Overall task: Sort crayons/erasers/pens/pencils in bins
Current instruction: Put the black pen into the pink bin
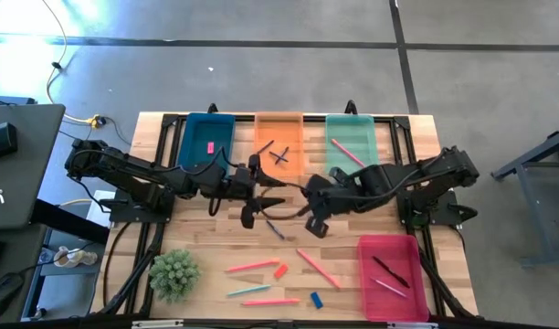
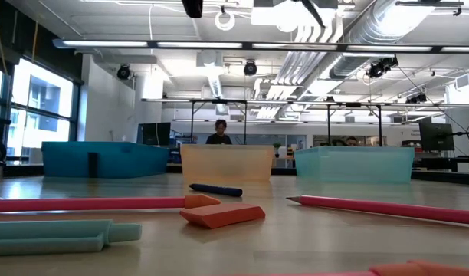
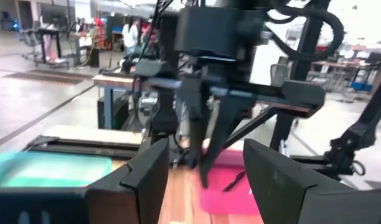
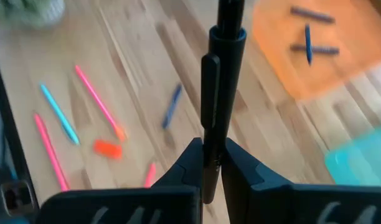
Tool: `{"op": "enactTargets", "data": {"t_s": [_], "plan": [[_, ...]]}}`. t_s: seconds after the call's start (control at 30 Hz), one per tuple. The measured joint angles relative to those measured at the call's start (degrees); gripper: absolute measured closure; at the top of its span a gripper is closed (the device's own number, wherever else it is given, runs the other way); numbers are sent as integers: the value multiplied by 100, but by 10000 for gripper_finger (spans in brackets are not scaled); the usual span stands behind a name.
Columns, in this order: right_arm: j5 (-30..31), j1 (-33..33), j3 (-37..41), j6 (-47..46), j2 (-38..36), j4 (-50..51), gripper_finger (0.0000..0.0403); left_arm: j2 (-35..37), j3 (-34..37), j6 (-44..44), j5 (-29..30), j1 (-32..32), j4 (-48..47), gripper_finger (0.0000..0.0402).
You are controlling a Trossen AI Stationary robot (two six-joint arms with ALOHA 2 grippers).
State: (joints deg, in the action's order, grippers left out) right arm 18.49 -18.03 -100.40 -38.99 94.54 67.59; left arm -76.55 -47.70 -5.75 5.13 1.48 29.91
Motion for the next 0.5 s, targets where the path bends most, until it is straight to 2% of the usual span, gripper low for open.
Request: {"op": "enactTargets", "data": {"t_s": [0.27,0.5], "plan": [[151,-478,0,-599,0,911,391,0,2,0,29,0,-653,211],[544,-885,0,-1309,0,1529,391,48,2,214,188,0,-655,228]]}}
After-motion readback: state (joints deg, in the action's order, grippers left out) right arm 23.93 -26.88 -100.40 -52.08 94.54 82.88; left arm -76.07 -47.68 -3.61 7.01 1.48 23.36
